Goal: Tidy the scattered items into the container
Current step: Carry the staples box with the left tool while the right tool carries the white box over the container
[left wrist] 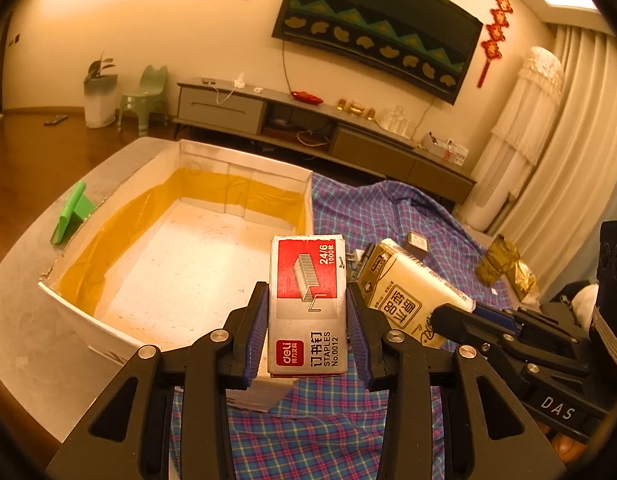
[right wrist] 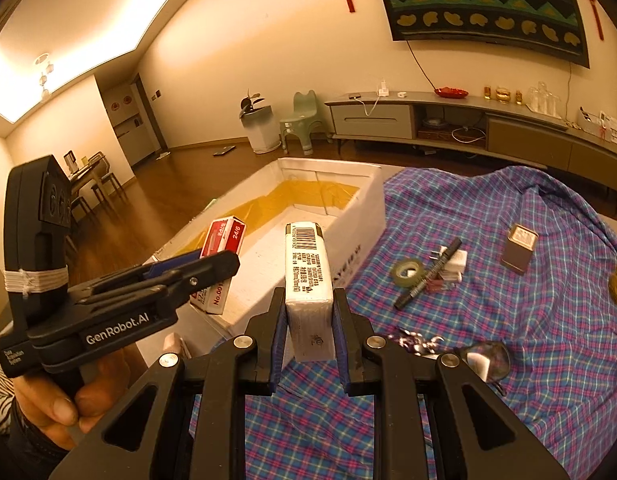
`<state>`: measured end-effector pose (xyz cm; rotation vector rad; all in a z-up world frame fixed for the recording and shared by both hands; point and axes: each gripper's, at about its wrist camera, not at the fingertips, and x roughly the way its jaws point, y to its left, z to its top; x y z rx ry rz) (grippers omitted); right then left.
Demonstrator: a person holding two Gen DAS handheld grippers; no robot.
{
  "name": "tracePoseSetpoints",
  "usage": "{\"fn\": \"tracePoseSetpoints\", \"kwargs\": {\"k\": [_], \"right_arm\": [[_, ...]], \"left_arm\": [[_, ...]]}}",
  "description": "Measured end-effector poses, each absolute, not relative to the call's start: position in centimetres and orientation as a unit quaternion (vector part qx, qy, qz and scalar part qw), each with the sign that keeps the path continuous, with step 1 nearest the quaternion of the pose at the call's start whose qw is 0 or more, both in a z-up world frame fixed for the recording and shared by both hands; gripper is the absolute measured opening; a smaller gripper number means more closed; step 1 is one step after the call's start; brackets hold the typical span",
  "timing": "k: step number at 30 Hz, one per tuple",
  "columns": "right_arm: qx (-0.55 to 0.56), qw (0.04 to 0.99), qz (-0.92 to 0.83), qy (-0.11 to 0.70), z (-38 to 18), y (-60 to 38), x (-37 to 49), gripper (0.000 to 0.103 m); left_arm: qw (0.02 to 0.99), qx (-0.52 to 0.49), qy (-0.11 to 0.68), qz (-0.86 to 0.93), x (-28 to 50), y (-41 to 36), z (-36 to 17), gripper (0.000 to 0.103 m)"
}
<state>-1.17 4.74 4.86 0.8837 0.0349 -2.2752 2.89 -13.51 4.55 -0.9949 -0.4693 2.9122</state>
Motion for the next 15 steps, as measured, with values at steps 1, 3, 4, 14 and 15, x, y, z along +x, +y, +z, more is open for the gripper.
{"fn": "tracePoseSetpoints", "kwargs": {"k": [1, 3, 4, 14, 15], "right_arm": [[0.341, 0.344, -0.875, 0.012, 5.0, 4.5, -1.3, 0.023], [0.344, 0.348, -0.872, 0.011, 5.2, 3.9, -1.4, 0.023], [0.344, 0.348, -0.872, 0.012, 5.2, 3.5, -1.6, 0.023], [0.342, 0.367, -0.864, 0.031, 6.6, -0.6, -2.7, 0.023], [0.342, 0.369, -0.864, 0.033, 6.7, -0.9, -2.8, 0.023]], "left_arm": [[0.013, -0.319, -0.152, 0.935, 2.9, -13.7, 4.5, 0.039], [0.011, -0.319, -0.156, 0.935, 2.9, -14.3, 4.5, 0.039], [0.009, -0.318, -0.159, 0.935, 3.0, -14.6, 4.5, 0.039], [-0.019, -0.315, -0.192, 0.929, 2.4, -18.6, 4.6, 0.039], [-0.022, -0.314, -0.195, 0.929, 2.3, -19.0, 4.7, 0.039]]}}
